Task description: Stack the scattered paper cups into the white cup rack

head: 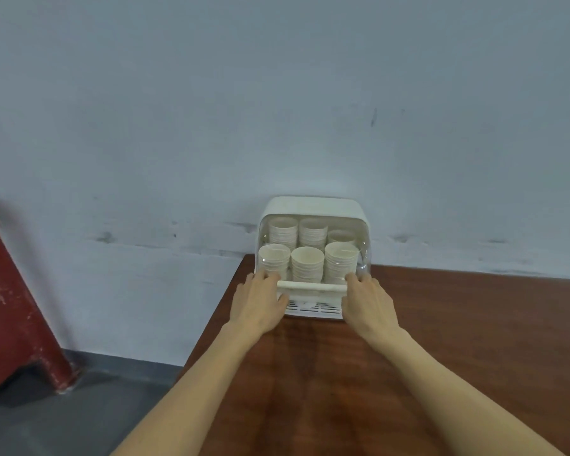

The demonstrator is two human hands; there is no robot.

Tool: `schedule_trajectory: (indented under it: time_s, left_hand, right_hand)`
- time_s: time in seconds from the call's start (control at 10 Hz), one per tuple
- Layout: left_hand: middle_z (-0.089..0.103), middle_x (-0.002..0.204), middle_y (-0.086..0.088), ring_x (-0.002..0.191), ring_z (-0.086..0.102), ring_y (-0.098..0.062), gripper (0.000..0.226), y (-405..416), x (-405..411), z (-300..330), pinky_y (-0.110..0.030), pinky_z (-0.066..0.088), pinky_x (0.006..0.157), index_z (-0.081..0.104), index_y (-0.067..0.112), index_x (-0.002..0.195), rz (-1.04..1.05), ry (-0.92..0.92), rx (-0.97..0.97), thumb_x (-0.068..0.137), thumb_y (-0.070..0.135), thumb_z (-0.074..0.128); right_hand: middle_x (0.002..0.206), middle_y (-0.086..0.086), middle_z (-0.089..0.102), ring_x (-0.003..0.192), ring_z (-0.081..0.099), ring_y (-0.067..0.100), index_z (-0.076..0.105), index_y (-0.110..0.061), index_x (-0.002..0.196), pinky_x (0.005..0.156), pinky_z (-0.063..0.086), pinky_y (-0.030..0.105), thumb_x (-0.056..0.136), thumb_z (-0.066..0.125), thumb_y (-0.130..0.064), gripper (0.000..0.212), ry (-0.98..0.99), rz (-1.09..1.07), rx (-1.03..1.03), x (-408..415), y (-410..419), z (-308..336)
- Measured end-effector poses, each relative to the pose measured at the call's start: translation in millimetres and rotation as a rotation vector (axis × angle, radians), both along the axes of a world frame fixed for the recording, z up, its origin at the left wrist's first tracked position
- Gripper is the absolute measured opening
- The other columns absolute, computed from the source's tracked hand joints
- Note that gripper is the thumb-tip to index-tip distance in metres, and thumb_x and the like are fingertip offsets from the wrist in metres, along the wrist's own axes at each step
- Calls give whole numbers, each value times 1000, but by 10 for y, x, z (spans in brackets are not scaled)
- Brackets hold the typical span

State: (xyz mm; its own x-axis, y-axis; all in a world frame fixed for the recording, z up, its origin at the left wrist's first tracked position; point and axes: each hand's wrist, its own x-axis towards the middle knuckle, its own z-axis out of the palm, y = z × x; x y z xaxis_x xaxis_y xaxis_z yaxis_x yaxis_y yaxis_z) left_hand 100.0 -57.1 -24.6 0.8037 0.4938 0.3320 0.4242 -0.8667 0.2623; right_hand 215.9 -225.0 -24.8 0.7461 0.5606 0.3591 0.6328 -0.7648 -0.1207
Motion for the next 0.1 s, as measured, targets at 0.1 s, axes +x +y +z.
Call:
schedule_trajectory:
  time_s: [0.1]
  left_hand:
    - [53,124,-2,111,47,-23,41,-63,-141,164,-39,43,91,54,21,125,-1,-23,55,91,43,47]
  right_hand:
    - [113,12,54,101,53,31,50,-10,118,77,45,39,89,47,-17,30,-34,1,-7,-91,-141,168]
